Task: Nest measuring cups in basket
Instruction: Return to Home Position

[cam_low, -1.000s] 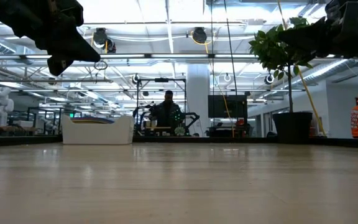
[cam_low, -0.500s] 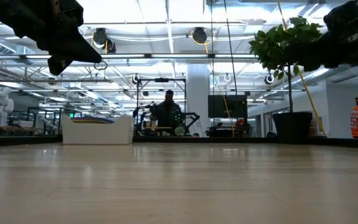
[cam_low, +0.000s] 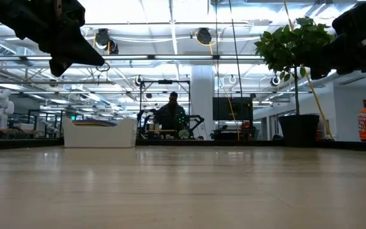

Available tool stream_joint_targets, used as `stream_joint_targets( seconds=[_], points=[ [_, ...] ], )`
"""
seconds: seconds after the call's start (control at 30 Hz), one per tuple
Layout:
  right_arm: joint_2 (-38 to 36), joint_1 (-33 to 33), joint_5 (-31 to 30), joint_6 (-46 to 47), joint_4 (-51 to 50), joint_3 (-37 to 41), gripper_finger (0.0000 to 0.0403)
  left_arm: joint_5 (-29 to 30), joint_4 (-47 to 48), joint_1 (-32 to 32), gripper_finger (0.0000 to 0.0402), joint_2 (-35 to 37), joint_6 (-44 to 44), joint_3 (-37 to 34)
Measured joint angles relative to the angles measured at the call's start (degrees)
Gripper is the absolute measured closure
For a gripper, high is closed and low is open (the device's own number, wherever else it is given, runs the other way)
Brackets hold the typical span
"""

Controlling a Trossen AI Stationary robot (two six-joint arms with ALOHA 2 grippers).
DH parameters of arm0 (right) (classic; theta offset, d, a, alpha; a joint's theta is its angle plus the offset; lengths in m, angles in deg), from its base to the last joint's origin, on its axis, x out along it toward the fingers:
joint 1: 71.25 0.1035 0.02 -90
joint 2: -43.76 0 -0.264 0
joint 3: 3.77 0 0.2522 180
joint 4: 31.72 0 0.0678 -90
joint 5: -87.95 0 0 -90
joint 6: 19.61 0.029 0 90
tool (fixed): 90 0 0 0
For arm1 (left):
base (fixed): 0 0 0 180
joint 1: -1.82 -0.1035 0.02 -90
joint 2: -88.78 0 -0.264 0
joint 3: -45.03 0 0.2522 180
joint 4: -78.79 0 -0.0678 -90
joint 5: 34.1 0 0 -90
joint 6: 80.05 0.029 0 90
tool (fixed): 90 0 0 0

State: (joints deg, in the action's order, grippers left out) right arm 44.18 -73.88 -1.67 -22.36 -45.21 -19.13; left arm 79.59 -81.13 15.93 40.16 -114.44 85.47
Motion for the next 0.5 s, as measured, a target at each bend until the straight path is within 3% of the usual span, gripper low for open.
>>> stream_joint_targets(
  seconds=[0.5],
  points=[
    [6.73,0.0,-0.11,2.04,0.81,0.65,0.0403,-0.37,-0.88,0.25,0.0391,1.02,5.25,0.0]
  ],
)
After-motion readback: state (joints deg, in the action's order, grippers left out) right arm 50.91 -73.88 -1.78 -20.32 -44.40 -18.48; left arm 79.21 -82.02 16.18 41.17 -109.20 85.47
